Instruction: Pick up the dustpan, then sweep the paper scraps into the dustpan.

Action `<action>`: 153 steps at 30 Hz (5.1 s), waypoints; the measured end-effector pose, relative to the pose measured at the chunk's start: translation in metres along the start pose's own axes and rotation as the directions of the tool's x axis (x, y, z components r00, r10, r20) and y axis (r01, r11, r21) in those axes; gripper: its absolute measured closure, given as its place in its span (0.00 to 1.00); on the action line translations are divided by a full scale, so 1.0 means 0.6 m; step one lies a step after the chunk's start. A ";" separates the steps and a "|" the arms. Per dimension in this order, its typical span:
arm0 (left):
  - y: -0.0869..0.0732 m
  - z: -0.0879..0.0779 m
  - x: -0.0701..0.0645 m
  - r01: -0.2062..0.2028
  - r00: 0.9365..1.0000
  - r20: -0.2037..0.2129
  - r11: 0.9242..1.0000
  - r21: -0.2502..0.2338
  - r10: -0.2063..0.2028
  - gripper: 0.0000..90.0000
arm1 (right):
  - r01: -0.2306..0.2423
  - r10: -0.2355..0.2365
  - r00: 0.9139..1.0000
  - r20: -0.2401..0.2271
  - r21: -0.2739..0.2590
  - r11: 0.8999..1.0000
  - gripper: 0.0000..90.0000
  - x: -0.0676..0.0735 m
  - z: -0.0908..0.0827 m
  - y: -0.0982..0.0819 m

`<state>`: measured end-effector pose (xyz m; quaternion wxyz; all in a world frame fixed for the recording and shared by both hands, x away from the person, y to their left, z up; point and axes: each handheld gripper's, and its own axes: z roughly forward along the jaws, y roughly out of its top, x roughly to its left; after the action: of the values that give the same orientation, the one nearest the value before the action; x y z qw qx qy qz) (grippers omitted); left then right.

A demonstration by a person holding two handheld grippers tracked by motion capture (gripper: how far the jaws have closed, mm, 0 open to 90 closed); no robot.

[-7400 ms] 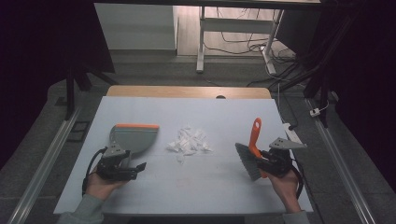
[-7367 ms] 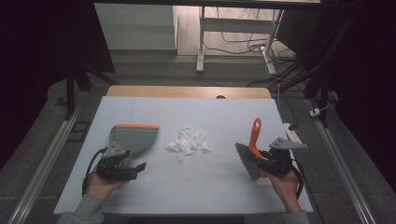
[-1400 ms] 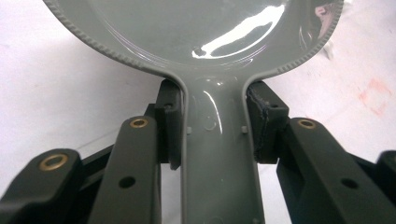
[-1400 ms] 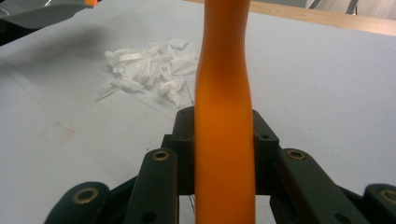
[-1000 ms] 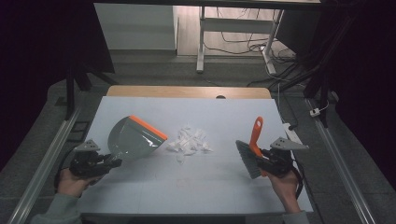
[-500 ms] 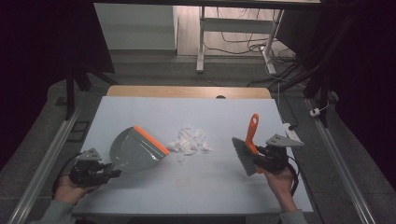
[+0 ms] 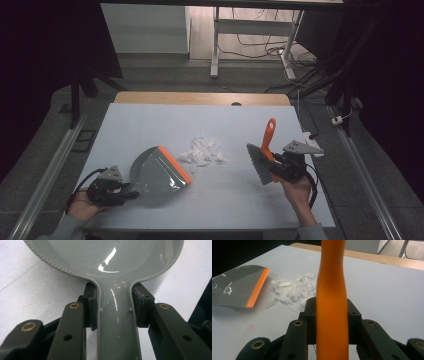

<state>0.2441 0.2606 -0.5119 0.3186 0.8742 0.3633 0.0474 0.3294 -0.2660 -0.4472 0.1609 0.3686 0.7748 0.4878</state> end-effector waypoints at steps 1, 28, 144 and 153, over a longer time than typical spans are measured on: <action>0.001 0.002 -0.001 -0.007 1.000 0.003 1.000 0.005 0.007 0.68 | -0.001 0.001 1.000 0.000 -0.001 1.000 0.78 0.000 0.000 0.000; 0.003 0.017 -0.002 -0.028 0.999 0.032 0.998 0.047 0.026 0.68 | 0.010 -0.010 1.000 -0.003 0.009 1.000 0.78 0.003 0.013 0.004; 0.033 0.037 0.012 -0.049 0.995 0.087 0.996 0.077 0.042 0.68 | 0.086 -0.072 0.994 -0.078 0.196 0.977 0.78 0.117 0.285 0.146; 0.033 0.036 0.012 -0.048 0.995 0.086 0.996 0.076 0.042 0.68 | 0.088 -0.089 0.996 -0.008 0.251 0.964 0.78 0.081 0.323 0.154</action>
<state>0.2680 0.2432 -0.5187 0.2981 0.8952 0.3312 0.0032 0.4528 -0.0837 -0.4527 0.1362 0.3518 0.8457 0.3774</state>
